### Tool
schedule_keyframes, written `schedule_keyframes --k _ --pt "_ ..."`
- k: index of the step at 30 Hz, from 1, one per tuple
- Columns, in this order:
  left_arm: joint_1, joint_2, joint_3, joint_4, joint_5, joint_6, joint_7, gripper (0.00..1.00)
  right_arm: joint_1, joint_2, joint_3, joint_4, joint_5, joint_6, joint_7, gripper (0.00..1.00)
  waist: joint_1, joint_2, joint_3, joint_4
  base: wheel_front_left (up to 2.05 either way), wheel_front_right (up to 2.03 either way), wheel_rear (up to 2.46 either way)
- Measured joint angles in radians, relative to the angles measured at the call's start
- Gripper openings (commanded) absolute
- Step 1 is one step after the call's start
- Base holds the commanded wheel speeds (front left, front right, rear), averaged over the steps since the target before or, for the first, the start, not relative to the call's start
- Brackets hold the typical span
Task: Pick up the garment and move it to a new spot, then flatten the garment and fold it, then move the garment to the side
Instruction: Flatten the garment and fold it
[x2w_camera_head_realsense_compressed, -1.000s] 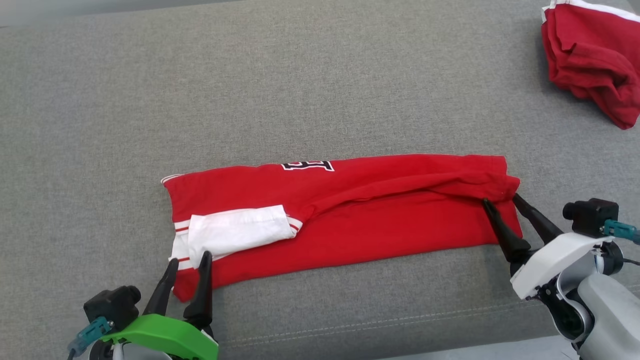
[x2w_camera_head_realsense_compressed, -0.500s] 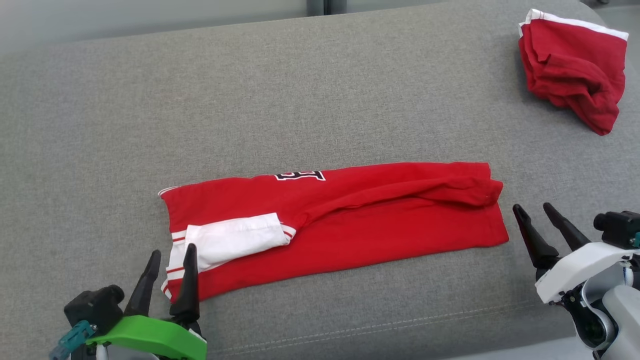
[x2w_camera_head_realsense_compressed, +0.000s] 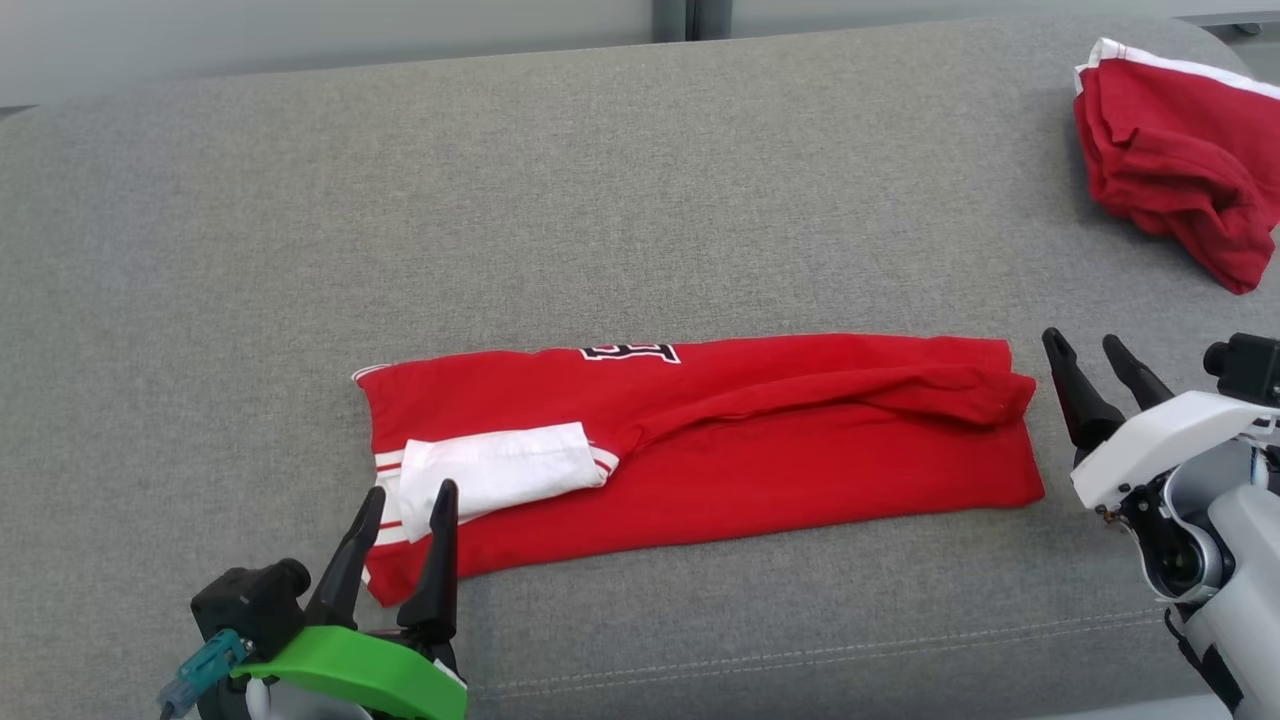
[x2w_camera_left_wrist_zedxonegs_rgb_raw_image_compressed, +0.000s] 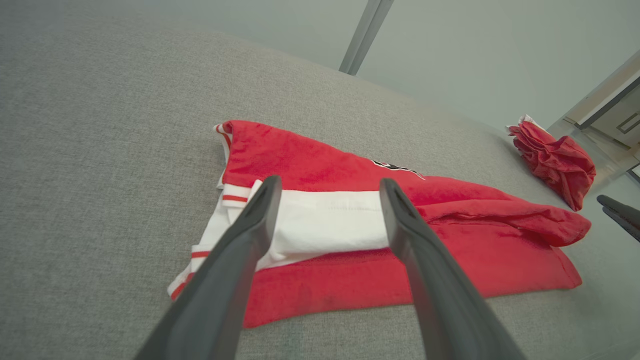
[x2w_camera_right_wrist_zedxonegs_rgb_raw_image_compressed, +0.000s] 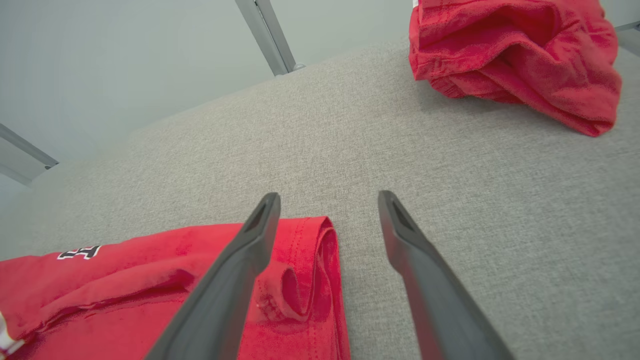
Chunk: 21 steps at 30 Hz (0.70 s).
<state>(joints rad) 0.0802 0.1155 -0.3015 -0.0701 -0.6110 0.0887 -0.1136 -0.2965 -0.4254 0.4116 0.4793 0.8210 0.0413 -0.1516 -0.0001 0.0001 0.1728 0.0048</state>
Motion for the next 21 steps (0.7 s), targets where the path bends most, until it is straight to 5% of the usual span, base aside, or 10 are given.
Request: schedule_keyframes --k 10,21 --pt "-0.002 -0.004 -0.009 -0.004 0.001 0.004 0.009 1.0 -0.058 0.033 0.004 0.126 0.05 -0.026 0.118 1.0 0.0 0.0 0.016 0.035 0.0 0.0 0.0" --pt "-0.002 -0.005 0.013 -0.011 0.001 0.008 0.007 1.0 -0.085 0.048 0.056 0.168 0.049 0.011 0.173 1.0 0.0 0.0 0.03 0.028 0.0 0.0 0.0"
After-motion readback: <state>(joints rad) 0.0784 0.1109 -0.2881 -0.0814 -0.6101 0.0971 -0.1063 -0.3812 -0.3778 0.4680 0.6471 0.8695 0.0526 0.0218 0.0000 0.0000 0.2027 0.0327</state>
